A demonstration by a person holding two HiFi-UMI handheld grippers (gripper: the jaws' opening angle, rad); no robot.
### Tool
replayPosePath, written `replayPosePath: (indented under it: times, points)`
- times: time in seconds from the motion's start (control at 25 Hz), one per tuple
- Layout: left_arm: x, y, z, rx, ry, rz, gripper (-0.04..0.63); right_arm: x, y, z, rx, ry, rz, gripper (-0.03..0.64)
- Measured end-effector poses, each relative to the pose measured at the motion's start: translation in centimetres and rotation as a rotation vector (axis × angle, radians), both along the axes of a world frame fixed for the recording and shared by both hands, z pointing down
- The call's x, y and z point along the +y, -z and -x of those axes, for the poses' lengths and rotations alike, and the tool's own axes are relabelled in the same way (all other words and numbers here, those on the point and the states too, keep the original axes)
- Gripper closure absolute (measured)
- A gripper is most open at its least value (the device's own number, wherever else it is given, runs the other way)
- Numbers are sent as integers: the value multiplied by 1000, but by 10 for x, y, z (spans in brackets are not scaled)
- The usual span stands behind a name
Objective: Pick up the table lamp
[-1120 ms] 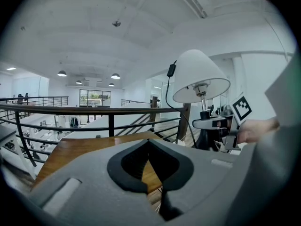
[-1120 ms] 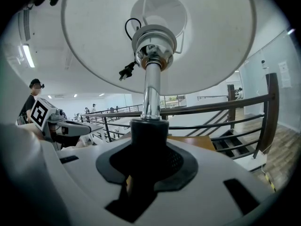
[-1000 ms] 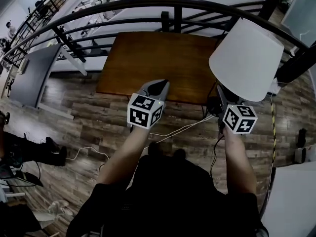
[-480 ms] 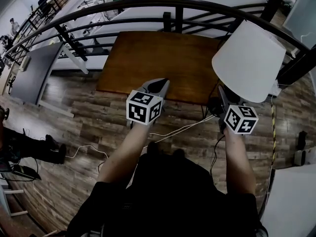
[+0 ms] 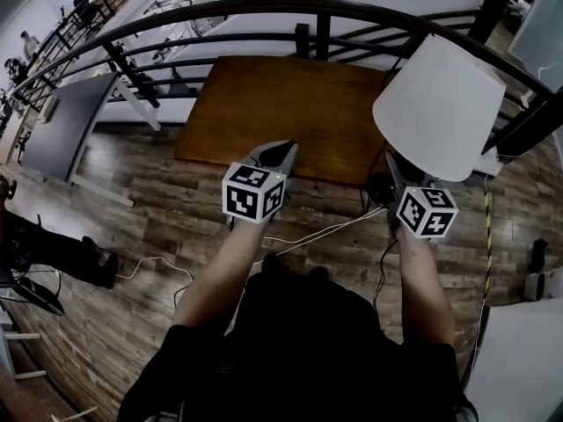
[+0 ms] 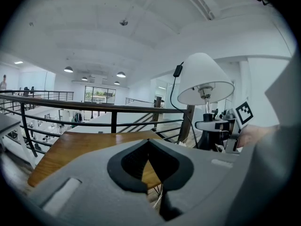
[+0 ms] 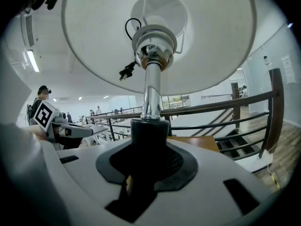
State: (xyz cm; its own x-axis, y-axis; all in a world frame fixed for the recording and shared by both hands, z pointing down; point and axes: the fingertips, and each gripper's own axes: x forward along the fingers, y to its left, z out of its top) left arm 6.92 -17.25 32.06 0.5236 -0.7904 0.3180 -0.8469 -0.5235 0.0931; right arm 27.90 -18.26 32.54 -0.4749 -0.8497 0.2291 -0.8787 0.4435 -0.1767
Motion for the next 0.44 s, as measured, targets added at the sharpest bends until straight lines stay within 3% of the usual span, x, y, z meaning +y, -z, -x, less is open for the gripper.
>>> replayPosePath:
  times: [0.44]
  points:
    - [3,5,3,-3,0,-9,589,2,7,10,5,24,-15,495]
